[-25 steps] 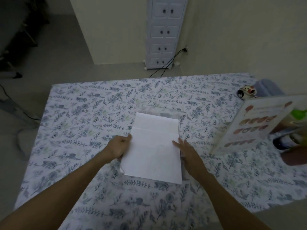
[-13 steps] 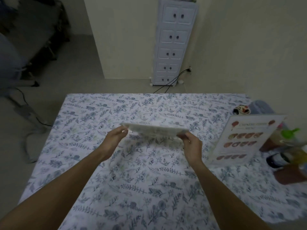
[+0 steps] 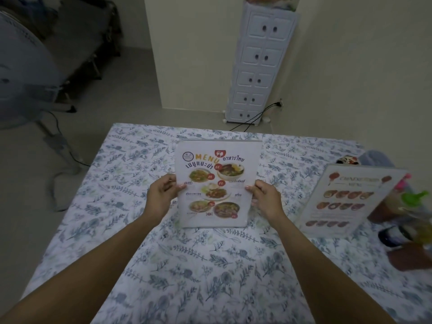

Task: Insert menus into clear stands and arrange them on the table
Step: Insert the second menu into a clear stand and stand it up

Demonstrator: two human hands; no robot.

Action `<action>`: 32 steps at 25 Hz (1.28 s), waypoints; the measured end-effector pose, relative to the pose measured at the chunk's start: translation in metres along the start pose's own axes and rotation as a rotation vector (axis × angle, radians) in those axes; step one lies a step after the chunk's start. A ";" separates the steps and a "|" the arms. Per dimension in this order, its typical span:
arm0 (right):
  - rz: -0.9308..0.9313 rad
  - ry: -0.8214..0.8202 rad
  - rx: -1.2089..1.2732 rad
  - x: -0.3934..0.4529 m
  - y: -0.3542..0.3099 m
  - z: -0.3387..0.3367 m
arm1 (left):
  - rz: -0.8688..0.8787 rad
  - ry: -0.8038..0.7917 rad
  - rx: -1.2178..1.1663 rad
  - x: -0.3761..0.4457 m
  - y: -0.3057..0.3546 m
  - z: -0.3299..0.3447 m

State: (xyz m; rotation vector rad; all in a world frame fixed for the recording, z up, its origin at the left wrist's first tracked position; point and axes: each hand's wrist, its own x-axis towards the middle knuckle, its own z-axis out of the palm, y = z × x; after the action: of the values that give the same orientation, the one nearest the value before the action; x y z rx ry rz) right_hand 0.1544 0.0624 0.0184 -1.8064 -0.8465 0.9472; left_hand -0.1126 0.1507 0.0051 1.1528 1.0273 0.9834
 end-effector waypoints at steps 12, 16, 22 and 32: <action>0.042 -0.033 0.113 -0.018 0.016 0.007 | 0.003 0.059 0.094 -0.021 -0.017 -0.003; 0.014 -0.024 0.059 -0.020 0.017 0.008 | 0.024 0.084 0.157 -0.027 -0.017 -0.001; -0.119 0.003 -0.258 -0.023 0.020 0.005 | 0.081 0.199 0.439 -0.042 -0.011 0.016; -0.239 -0.044 -0.868 -0.065 0.047 -0.042 | 0.227 -0.023 1.285 -0.112 -0.035 0.090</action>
State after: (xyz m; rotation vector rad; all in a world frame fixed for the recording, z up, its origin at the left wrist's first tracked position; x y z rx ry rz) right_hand 0.1671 -0.0263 0.0042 -2.3132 -1.6300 0.4775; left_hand -0.0499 0.0169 -0.0072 2.3407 1.5802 0.3787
